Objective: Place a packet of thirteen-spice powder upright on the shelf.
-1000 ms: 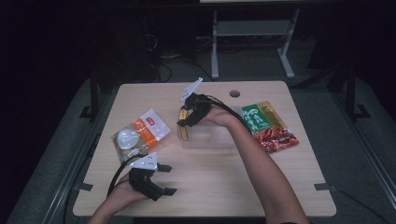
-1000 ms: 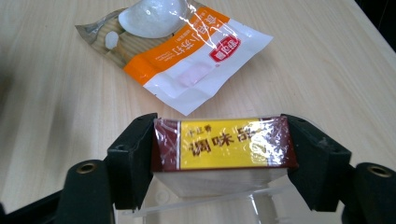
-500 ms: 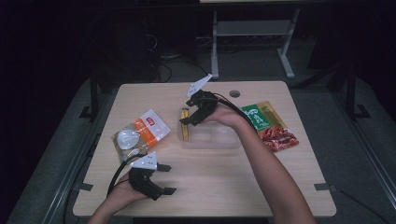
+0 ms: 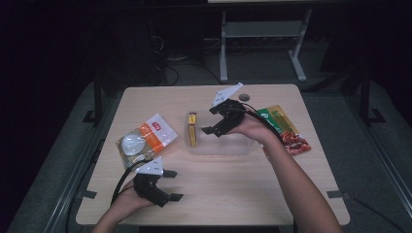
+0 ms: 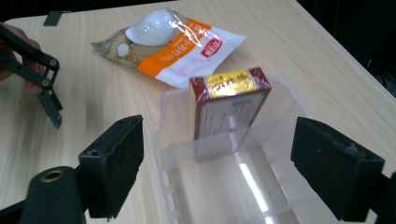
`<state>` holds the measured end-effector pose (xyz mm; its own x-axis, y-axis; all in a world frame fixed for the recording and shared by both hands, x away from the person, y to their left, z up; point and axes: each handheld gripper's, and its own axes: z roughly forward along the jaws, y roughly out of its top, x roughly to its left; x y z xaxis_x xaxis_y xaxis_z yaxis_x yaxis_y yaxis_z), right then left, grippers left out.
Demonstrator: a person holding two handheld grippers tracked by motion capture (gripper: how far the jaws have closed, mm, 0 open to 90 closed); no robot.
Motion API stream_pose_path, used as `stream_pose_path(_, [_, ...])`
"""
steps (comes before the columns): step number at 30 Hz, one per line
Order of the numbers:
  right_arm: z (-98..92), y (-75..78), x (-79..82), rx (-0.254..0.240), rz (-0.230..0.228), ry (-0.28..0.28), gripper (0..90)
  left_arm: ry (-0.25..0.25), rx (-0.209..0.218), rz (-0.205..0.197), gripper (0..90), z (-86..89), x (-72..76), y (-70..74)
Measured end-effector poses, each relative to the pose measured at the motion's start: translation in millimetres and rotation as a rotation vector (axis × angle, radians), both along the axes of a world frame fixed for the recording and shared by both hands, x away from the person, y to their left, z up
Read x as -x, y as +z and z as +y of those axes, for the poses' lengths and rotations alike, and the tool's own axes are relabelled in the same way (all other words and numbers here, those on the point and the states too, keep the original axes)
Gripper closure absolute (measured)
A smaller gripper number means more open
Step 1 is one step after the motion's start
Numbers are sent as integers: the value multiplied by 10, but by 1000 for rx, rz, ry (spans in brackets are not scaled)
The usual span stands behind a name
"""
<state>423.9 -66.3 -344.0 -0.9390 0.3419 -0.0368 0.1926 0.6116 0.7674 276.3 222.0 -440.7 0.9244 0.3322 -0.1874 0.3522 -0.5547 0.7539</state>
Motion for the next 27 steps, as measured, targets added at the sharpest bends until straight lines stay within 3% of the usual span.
stream_pose_path(9, [-196, -68, 291, 3, -15, -17, 167, 8, 3, -9, 146, -15, 5, -13])
stream_pose_path(19, [-459, -243, 642, 2, -25, -36, 203, 0, -11, -14, 147, -30, 9, -7])
stream_pose_path(24, [-619, -320, 808, 7, -12, -53, 230, -1, -13, -19, 147, -33, 14, -8])
stream_pose_path(27, [-720, -378, 899, 16, 21, -59, 262, -2, -14, -21, 147, -31, 16, -5])
